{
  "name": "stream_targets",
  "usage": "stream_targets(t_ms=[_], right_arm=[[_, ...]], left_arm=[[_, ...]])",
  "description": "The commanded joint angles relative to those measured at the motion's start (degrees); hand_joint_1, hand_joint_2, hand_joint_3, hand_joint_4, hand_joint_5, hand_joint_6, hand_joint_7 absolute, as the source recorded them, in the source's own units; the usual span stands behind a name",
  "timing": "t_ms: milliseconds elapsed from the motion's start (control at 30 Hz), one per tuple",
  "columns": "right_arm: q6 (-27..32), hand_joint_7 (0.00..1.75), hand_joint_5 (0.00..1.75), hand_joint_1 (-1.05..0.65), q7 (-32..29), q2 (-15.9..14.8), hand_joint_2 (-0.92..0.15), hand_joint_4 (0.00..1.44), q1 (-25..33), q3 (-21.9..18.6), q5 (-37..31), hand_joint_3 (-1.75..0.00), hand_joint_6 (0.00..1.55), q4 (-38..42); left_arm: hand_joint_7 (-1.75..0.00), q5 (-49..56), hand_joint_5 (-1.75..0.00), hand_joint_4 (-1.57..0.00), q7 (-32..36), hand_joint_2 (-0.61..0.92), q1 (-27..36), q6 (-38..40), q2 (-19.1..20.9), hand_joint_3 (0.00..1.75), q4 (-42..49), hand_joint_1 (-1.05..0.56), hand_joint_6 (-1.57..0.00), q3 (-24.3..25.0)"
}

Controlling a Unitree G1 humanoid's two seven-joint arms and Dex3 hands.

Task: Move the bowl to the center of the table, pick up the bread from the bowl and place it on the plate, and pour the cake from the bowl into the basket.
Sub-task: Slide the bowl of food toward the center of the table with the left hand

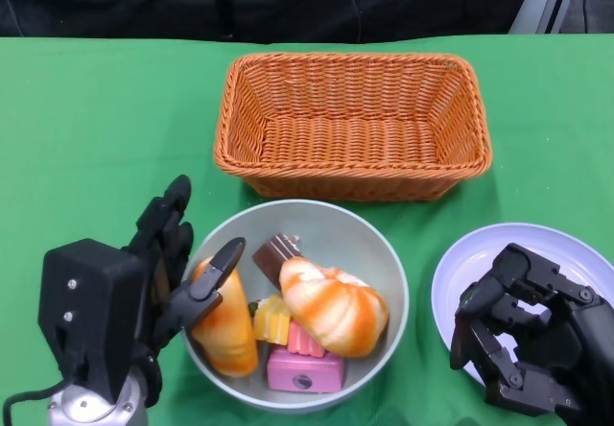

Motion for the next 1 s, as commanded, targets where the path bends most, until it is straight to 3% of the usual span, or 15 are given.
stream_targets(t_ms=[33, 500, 767, 1000], right_arm=[[-0.12, 1.39, 1.74, -0.05, -0.16, -0.24, -0.62, 0.73, 0.12, -0.14, 0.18, -1.00, 0.63, -0.45], [-1.65, 1.38, 1.74, -0.04, 0.20, -0.07, -0.59, 0.74, -0.32, -0.37, 0.25, -1.07, 0.64, 0.87], [-1.53, 1.38, 1.74, -0.05, -0.15, -0.04, -0.58, 0.73, -0.28, -0.31, -0.08, -1.06, 0.64, 0.82], [-1.26, 1.38, 1.73, -0.04, 0.01, -0.05, -0.59, 0.73, -0.13, -0.15, -0.01, -1.06, 0.64, 1.08]], left_arm=[[-0.01, 0.24, -0.01, -0.02, -0.57, 0.92, -0.05, 1.27, 0.31, 0.33, -1.16, -0.58, -0.03, -1.17], [-0.01, -3.14, 0.00, 0.00, -2.29, 0.92, -0.07, 0.52, -0.56, 0.31, -2.05, -0.59, -0.05, -2.29], [-0.01, -4.07, 0.00, 0.00, -4.11, 0.92, 0.22, -0.90, 0.28, 0.29, -1.58, -0.59, -0.07, -0.87], [0.00, -7.45, 0.00, 0.00, -6.37, 0.92, 0.39, -1.12, 2.03, 0.28, -2.04, -0.58, -0.06, 3.16]])
